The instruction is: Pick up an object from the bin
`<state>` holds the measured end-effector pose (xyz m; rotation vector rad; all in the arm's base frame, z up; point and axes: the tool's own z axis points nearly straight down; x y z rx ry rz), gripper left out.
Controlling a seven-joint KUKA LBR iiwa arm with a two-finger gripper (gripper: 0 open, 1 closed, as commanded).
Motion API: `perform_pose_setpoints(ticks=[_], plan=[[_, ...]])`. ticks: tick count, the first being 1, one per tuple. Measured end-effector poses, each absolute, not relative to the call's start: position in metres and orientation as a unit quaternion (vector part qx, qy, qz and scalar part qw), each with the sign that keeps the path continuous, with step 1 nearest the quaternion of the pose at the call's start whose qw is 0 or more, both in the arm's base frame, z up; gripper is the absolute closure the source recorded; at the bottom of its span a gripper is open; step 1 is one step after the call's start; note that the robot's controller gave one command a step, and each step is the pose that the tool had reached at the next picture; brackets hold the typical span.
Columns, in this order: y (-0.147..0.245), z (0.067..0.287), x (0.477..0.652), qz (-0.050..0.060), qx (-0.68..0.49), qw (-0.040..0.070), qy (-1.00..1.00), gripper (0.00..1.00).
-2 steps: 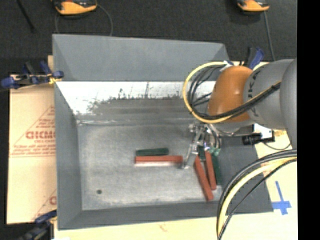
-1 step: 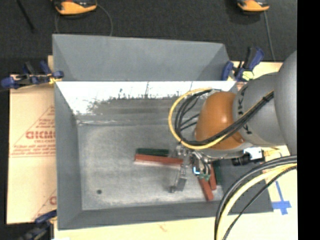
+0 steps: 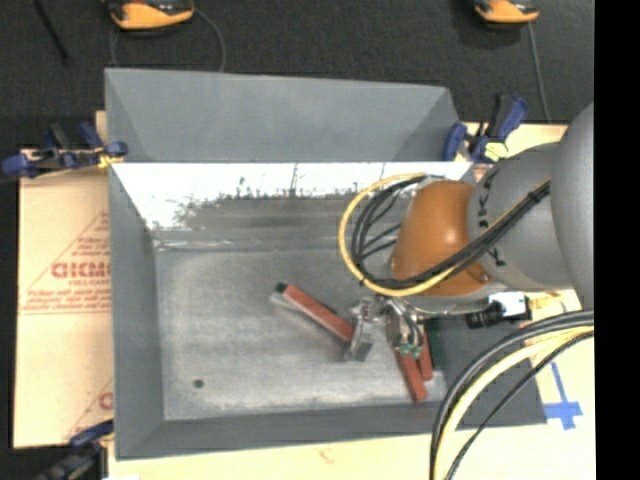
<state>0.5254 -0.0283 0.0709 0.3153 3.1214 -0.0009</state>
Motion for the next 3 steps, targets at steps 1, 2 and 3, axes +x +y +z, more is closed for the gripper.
perform_pose_setpoints(ticks=[1,2,3], plan=[[-0.0862,0.0707,0.5277,0.000,0.170,0.003,0.985,1.00],[-0.0845,0.0704,0.5274,0.000,0.167,0.002,0.986,0.00],[-0.0852,0.0710,0.5279,0.000,0.167,0.003,0.986,1.00]])
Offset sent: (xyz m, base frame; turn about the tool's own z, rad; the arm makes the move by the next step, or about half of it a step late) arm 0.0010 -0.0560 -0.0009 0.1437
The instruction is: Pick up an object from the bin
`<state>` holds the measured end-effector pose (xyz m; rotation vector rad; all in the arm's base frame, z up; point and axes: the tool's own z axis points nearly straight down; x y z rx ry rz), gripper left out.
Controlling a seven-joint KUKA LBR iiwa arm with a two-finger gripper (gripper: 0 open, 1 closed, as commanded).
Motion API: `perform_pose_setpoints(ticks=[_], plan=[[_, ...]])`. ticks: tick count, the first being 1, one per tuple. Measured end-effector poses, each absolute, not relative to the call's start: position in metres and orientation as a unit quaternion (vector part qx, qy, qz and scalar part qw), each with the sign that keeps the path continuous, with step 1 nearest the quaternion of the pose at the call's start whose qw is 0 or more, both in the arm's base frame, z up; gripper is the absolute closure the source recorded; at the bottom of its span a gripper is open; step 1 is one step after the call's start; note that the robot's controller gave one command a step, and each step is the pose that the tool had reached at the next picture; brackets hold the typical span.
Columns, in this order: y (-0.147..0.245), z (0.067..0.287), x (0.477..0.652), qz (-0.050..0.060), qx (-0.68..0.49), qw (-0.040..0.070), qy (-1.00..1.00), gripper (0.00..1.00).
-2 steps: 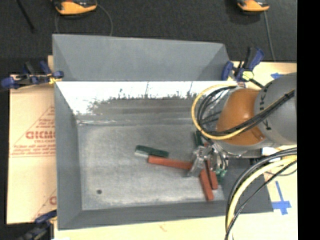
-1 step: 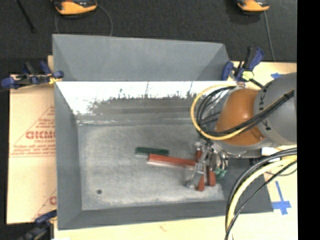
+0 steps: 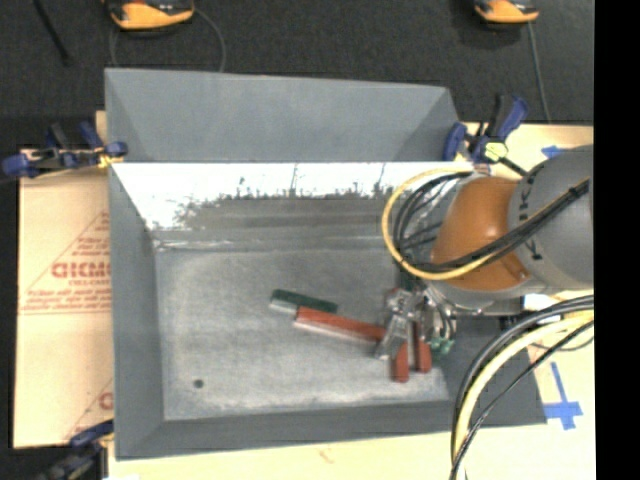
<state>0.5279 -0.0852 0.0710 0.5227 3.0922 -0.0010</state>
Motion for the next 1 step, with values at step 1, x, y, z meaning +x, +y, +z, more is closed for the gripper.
perform_pose_setpoints(ticks=[1], plan=[[-0.0789,0.2045,0.5499,0.000,0.143,0.006,0.990,1.00]])
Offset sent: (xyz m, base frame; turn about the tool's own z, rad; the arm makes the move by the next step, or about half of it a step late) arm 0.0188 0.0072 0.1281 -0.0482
